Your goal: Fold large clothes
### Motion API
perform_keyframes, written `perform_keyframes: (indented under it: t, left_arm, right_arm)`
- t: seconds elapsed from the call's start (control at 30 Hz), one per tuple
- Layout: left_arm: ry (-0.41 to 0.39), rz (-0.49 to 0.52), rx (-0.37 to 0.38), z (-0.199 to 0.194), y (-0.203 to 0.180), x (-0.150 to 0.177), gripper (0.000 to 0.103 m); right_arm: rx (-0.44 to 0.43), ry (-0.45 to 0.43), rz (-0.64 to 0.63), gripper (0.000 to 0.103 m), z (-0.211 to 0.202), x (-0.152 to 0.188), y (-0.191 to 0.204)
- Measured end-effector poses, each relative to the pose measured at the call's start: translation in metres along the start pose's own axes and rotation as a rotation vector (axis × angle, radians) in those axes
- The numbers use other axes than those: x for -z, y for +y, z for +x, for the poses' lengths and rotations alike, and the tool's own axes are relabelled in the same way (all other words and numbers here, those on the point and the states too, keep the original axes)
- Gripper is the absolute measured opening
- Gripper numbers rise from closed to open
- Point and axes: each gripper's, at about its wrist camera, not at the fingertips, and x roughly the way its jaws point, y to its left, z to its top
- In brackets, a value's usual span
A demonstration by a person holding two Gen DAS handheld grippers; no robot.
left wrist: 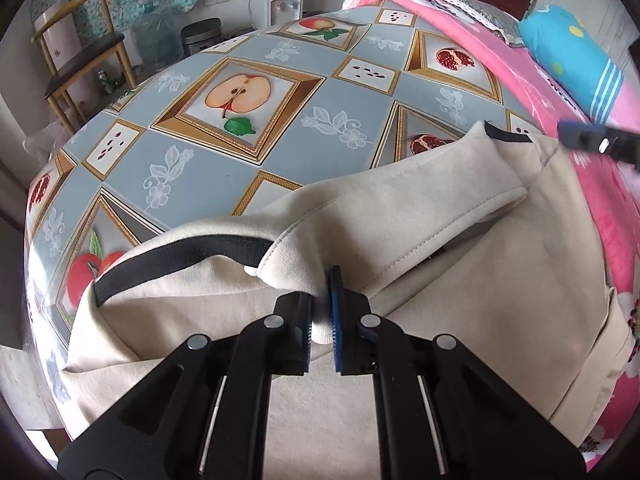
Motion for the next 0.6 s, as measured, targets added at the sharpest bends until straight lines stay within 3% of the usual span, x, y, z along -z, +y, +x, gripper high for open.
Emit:
perform_keyframes:
  t: [0.03, 0.2, 0.33, 0.47, 0.6]
  left_arm:
    - [0.001, -0.001, 0.001, 0.0, 0.0, 0.0, 0.008]
    - [0.0, -0.025, 0.03, 0.0, 0.005, 0.0, 0.009]
    - [-0.012, -0.048, 0.033, -0.001, 0.016, 0.001, 0.015]
    - [-0.048, -0.136, 0.073, -0.006, 0.042, 0.0, 0.023]
    - [-0.185, -0.214, 0.033, -0.033, 0.06, -0.002, 0.023]
  right_arm:
    - [-0.054, 0.002, -0.031, 0.046, 0.006, -0.003, 0.015]
    - [-0.2, 0.096, -0.073, 0.014, 0.064, -0.008, 0.061]
    - [-0.234, 0.215, -0.075, 0.007, 0.108, 0.004, 0.065]
    - [-0.226, 0.212, -0.097, 0.003, 0.109, 0.008, 0.059]
    - [-0.194, 0.191, -0.143, 0.003, 0.108, 0.011, 0.068]
